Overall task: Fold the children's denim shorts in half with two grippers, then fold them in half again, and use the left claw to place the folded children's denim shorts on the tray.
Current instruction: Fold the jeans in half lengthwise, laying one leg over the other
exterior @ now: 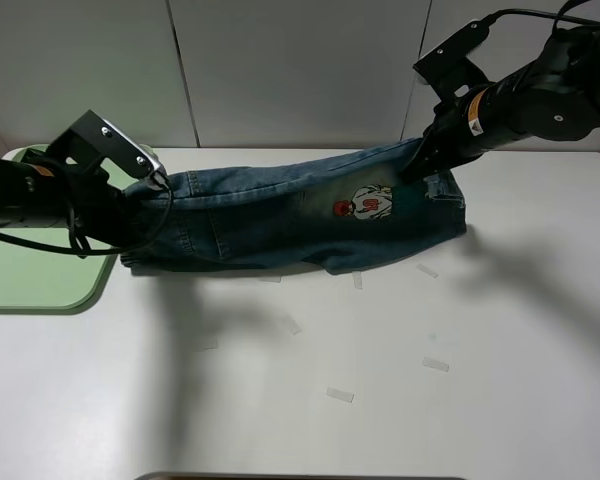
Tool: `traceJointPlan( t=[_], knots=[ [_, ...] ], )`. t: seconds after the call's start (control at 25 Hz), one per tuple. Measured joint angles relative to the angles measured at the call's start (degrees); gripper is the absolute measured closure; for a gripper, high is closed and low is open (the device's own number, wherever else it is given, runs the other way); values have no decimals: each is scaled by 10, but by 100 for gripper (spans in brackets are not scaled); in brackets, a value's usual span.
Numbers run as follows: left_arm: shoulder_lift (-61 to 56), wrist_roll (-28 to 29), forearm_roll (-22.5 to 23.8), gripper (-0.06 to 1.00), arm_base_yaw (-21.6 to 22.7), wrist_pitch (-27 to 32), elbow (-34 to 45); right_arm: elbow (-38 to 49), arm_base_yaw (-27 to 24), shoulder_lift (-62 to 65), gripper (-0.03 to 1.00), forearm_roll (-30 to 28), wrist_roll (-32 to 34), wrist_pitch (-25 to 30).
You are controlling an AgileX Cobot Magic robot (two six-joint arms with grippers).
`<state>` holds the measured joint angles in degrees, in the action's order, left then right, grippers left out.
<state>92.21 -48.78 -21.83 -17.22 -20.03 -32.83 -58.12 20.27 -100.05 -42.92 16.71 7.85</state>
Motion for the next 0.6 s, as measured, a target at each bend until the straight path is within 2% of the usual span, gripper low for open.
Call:
traceJointPlan(
  t=[0.24,0.48,0.6],
  knots=[
    [40,0,0,78,0,-53,1,-6,0,-25,97,-6,-1,-12],
    [42,9,0,78,0,-125,1,-7,-14,-44,97,-16,-1,-55],
    [42,15,0,78,0,-138,1,-7,-25,-52,91,-16,-1,-82]
  ],
)
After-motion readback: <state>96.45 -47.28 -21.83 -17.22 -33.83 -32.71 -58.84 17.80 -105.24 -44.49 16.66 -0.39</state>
